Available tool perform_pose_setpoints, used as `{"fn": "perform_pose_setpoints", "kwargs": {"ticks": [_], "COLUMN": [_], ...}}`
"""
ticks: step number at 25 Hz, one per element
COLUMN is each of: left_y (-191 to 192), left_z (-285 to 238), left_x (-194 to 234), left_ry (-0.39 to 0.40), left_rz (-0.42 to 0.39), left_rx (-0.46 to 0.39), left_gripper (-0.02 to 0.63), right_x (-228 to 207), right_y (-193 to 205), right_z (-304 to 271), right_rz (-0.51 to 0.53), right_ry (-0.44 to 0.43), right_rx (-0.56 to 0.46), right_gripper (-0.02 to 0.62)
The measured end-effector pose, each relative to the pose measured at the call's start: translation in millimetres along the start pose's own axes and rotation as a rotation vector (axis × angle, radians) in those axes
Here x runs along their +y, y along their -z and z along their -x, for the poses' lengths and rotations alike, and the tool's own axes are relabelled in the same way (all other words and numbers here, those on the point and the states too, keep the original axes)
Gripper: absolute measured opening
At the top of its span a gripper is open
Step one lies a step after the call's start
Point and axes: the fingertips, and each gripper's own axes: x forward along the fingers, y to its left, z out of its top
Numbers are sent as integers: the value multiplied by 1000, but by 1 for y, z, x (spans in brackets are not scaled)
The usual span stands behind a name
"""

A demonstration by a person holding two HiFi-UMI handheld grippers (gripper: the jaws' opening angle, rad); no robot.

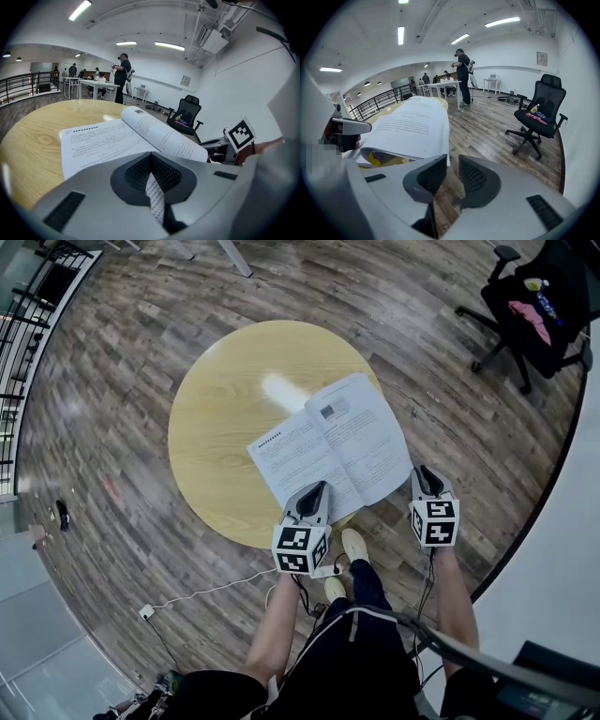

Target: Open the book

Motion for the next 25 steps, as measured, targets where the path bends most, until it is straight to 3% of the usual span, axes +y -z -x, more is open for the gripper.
{"fn": "perform_pose_setpoints", "kwargs": {"ticks": [2, 4, 25], "left_y": [1, 2, -18], "left_z": [0, 1, 31], "left_x": [0, 0, -5], "left_ry": [-1, -2, -32], "left_rz": [1, 1, -7], "left_rx": [0, 0, -45], "left_gripper": [-2, -2, -2], "right_x": [-1, -2, -4], "right_y": [4, 7, -19], "right_z": [-1, -1, 39], "right_rz": [-32, -57, -18], "right_ry": [-17, -30, -6], "right_rx": [5, 8, -24], "right_gripper": [152, 203, 207]}}
